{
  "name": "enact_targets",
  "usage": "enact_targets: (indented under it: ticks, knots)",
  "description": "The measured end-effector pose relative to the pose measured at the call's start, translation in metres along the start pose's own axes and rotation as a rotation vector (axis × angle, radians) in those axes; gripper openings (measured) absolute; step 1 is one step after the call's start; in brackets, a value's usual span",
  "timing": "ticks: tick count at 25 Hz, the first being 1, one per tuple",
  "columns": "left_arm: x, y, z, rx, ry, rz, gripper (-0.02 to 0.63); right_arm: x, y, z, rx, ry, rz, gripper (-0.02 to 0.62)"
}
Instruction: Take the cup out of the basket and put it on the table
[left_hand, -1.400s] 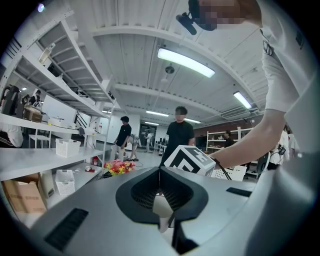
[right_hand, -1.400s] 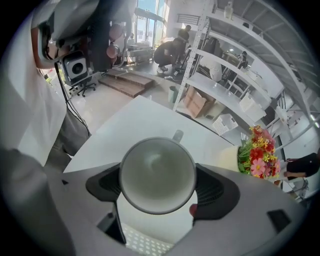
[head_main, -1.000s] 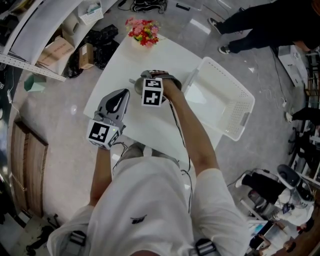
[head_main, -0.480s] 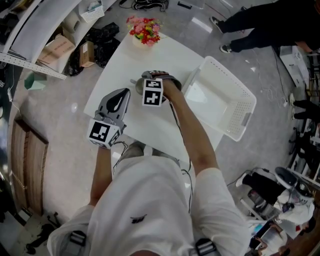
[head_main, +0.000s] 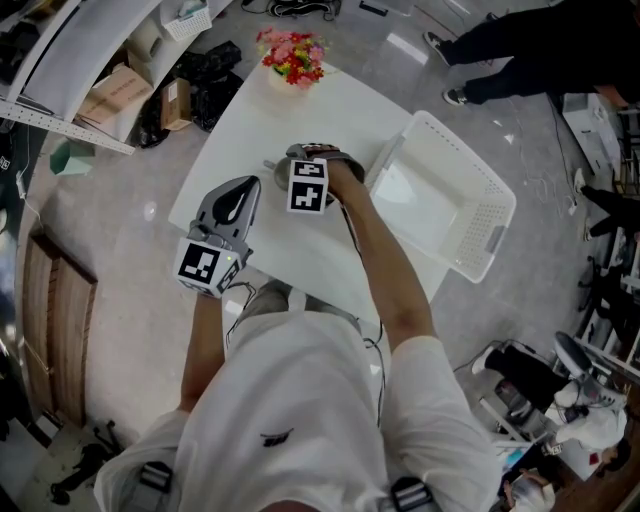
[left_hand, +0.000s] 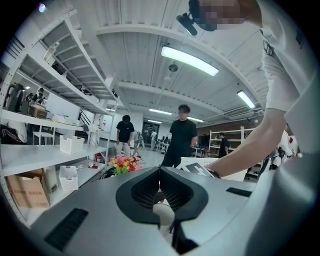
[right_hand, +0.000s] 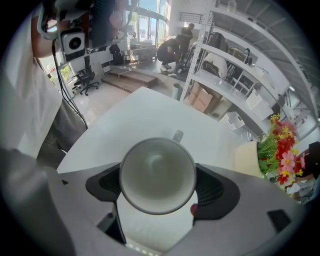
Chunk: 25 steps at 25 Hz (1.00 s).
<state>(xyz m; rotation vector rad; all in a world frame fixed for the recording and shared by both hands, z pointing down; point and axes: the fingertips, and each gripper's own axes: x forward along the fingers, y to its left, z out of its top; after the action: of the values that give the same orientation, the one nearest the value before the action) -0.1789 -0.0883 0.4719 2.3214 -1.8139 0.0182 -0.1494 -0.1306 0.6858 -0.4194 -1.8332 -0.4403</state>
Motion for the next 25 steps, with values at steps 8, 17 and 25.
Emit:
enact_targets:
  ticks: [8, 17, 25]
  knots:
    - [0.0022, -0.0019, -0.0048, -0.001, 0.010, 0.000, 0.012, 0.0050, 0.0022, -0.0008, 0.005, -0.011, 0.011, 0.422]
    - [0.0029, -0.0040, -0.0034, 0.004, 0.012, -0.002, 0.012, 0.0084, 0.0037, 0.0007, 0.033, -0.043, 0.029, 0.422]
    - [0.0026, -0.0035, -0.0022, 0.004, 0.014, -0.002, 0.012, 0.0081, 0.0027, 0.0017, 0.043, -0.054, 0.033, 0.422]
